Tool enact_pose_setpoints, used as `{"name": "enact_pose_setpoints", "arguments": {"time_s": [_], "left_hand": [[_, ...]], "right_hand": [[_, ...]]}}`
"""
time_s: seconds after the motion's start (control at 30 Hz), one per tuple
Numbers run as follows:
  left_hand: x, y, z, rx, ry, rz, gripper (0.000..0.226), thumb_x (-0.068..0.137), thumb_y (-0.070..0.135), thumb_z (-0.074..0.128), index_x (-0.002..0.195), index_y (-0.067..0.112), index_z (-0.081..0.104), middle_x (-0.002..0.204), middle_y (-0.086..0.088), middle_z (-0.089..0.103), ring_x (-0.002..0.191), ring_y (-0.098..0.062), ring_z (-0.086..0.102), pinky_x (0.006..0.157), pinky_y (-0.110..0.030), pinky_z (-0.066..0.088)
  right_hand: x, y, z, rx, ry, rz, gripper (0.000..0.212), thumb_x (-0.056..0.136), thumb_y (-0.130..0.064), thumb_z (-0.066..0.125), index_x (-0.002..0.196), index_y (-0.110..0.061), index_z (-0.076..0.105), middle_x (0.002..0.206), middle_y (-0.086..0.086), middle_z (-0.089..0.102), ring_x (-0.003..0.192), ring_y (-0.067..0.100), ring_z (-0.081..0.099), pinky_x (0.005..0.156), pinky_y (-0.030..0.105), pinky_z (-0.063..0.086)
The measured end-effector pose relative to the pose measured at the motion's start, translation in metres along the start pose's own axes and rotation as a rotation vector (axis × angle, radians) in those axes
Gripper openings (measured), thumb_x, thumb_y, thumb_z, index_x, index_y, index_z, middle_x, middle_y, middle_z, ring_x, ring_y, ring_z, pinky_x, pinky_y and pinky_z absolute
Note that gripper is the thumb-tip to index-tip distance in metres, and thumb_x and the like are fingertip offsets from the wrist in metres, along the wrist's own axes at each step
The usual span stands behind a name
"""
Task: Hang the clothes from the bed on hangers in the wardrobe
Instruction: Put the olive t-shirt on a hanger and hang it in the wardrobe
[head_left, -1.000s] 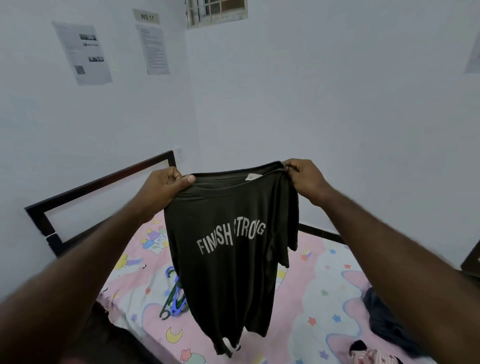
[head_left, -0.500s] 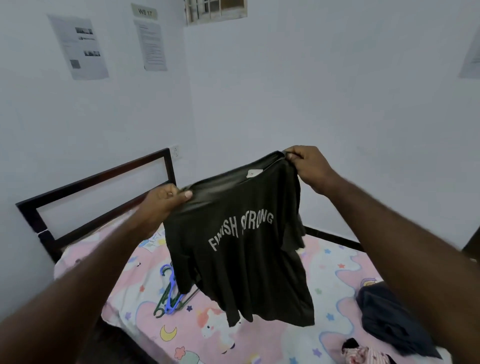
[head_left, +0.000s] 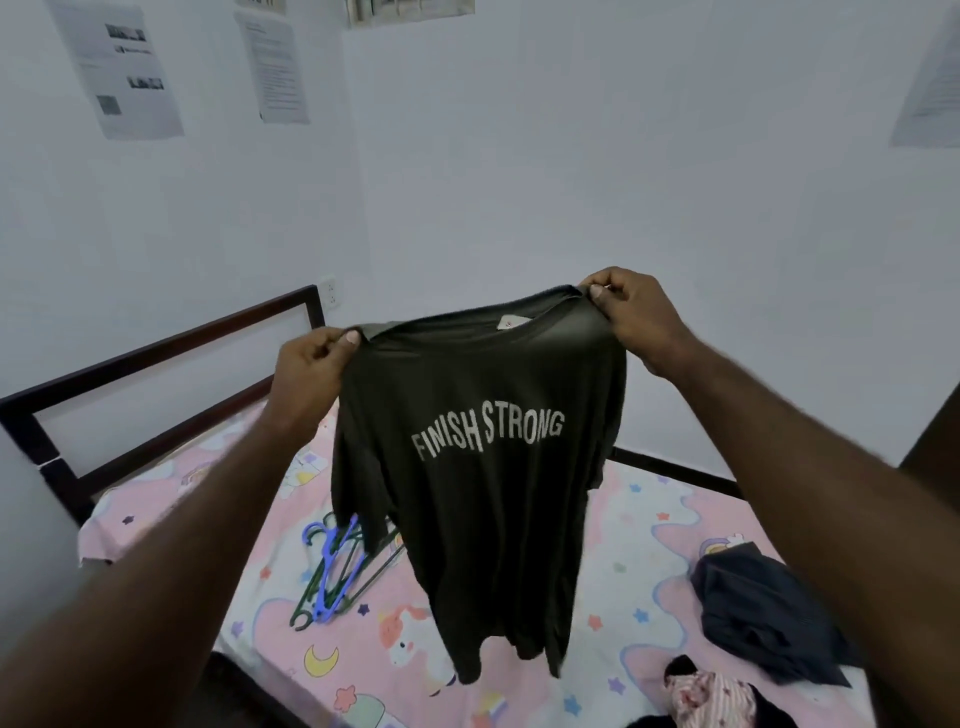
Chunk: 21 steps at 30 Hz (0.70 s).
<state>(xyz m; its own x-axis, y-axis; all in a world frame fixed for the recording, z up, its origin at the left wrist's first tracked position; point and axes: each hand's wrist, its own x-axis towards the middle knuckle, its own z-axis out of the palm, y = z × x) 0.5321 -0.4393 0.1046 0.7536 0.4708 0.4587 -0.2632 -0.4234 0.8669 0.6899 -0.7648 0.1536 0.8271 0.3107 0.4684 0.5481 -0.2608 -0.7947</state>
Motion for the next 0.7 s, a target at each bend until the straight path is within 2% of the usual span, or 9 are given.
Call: {"name": "enact_pose_setpoints", "arguments": {"time_s": [0.07,0.13,0.23,0.3,0.37,0.47,0.53,0.63,0.7], "left_hand": [[0.006,-0.002,0.002,0.021,0.046,0.025,0.027,0.1,0.027,0.054,0.087,0.006,0.066,0.076,-0.012,0.062,0.069,-0.017,0.055,0.065,-0.031,0.047],[0.006,-0.017,0.003,0.21,0.02,0.049,0.027,0.1,0.03,0.052,0.094,0.01,0.069,0.083,-0.01,0.066,0.077,-0.02,0.059,0.07,-0.036,0.048],[0.007,-0.035,-0.001,0.409,-0.005,0.056,0.029,0.098,0.034,0.054,0.105,0.012,0.072,0.098,-0.007,0.067,0.092,-0.02,0.06,0.074,-0.029,0.043],[0.011,-0.032,-0.002,0.396,0.013,0.075,0.028,0.097,0.033,0.056,0.108,0.014,0.074,0.101,-0.005,0.069,0.097,-0.019,0.062,0.08,-0.028,0.044],[0.012,-0.021,0.001,0.251,0.032,0.065,0.02,0.096,0.026,0.059,0.101,0.015,0.075,0.095,-0.01,0.072,0.09,-0.016,0.064,0.081,-0.031,0.049],[0.01,-0.002,0.007,0.086,0.059,0.085,0.018,0.098,0.022,0.057,0.087,0.02,0.071,0.082,-0.009,0.07,0.075,-0.012,0.061,0.07,-0.026,0.05],[0.012,0.006,0.008,0.06,0.081,0.097,0.021,0.099,0.025,0.055,0.088,0.013,0.068,0.08,-0.007,0.067,0.07,-0.009,0.06,0.065,-0.023,0.05],[0.013,0.008,0.001,0.211,-0.011,0.115,0.032,0.097,0.033,0.058,0.079,0.007,0.065,0.071,-0.003,0.064,0.06,-0.003,0.057,0.055,-0.011,0.044],[0.015,0.005,-0.005,0.417,-0.145,0.135,0.035,0.093,0.038,0.062,0.072,0.009,0.066,0.066,-0.004,0.064,0.061,-0.011,0.057,0.055,-0.017,0.041]], "right_hand": [[-0.001,0.002,-0.004,-0.154,-0.061,-0.049,0.022,0.099,-0.013,0.051,0.092,-0.022,0.069,0.088,-0.008,0.068,0.08,0.005,0.059,0.077,0.023,0.044],[-0.004,0.01,-0.006,-0.306,-0.162,-0.074,0.021,0.098,-0.012,0.054,0.09,-0.024,0.069,0.087,-0.016,0.066,0.079,-0.004,0.057,0.077,0.021,0.039],[-0.007,0.025,-0.008,-0.397,-0.195,-0.083,0.019,0.097,-0.012,0.055,0.093,-0.021,0.072,0.092,-0.016,0.068,0.089,-0.001,0.06,0.084,0.022,0.04],[-0.005,0.027,-0.01,-0.339,-0.15,-0.1,0.019,0.097,-0.011,0.055,0.096,-0.017,0.073,0.091,-0.01,0.07,0.087,0.005,0.062,0.083,0.024,0.044],[-0.003,0.024,-0.01,-0.141,-0.103,-0.051,0.019,0.098,-0.009,0.054,0.098,-0.013,0.072,0.09,-0.003,0.07,0.082,0.009,0.062,0.081,0.026,0.047],[-0.002,0.017,-0.011,0.137,-0.021,0.004,0.02,0.099,-0.01,0.054,0.095,-0.018,0.072,0.093,0.0,0.07,0.086,0.011,0.063,0.083,0.026,0.05],[-0.001,0.011,-0.014,0.138,-0.006,-0.012,0.019,0.099,-0.012,0.055,0.095,-0.02,0.072,0.096,-0.003,0.071,0.091,0.008,0.064,0.087,0.023,0.05],[-0.001,0.012,-0.023,-0.324,-0.095,-0.083,0.013,0.096,-0.028,0.06,0.09,-0.023,0.071,0.087,-0.005,0.069,0.085,0.011,0.063,0.077,0.024,0.046],[-0.003,0.018,-0.03,-0.579,-0.197,-0.024,0.026,0.084,-0.051,0.067,0.082,-0.025,0.067,0.075,-0.005,0.064,0.074,0.011,0.058,0.067,0.03,0.042]]}}
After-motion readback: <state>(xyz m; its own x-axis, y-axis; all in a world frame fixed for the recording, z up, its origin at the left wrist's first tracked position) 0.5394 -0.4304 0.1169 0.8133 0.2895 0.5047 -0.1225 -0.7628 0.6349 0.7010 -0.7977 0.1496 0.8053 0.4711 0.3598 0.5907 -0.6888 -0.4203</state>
